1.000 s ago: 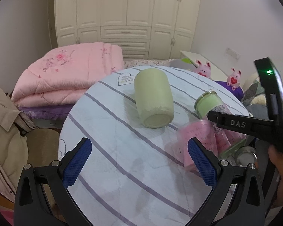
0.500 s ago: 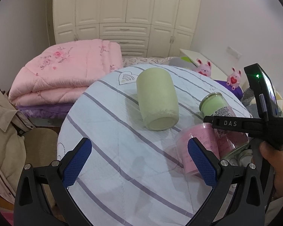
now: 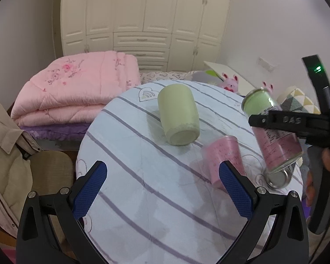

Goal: Flip cup upright
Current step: 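Lift the jar with the right gripper toward the left gripper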

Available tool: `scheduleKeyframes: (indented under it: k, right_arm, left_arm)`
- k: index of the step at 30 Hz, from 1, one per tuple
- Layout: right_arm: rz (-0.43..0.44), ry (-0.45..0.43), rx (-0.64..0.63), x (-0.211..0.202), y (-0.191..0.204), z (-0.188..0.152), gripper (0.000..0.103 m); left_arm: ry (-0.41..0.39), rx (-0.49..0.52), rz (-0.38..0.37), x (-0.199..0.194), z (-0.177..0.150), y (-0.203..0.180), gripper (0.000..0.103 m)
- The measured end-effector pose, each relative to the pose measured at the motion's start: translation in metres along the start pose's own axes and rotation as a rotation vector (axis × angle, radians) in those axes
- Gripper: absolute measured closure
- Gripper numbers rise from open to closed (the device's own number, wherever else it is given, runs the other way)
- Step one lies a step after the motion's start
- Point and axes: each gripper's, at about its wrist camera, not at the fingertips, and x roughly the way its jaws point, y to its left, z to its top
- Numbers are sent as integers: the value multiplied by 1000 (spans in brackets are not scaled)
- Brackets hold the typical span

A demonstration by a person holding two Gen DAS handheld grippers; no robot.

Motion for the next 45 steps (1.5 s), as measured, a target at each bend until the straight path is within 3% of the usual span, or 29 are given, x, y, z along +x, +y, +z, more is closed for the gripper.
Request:
scheduleKeyframes:
  k: [7, 10, 14, 17, 20, 31, 33, 45]
  right_arm:
    - [83, -33, -11, -37, 15, -29, 32]
    - [105, -31, 4, -42, 18, -51, 32]
    - [129, -17, 55, -39, 15, -77, 32]
    - [150, 1, 86, -37, 16, -96, 32]
    - [166, 20, 99, -33, 20, -109, 32]
    - [224, 82, 131, -2, 17, -122, 30]
    - [266, 84, 147, 2, 15, -121, 21]
    - [318, -43, 134, -32, -21, -121, 21]
  left_arm:
    - [27, -18, -66, -18, -14, 4, 0]
    - [53, 26, -70, -22, -23, 1, 0]
    - [98, 84, -137, -27, -38, -6, 0]
    - [123, 137, -121, -30, -50, -12, 0]
    - [146, 128, -124, -31, -58, -11, 0]
    - [192, 101, -110, -28, -68, -15, 0]
    - [193, 104, -109, -28, -68, -19, 0]
    - [215, 137, -142, -16, -62, -69, 0]
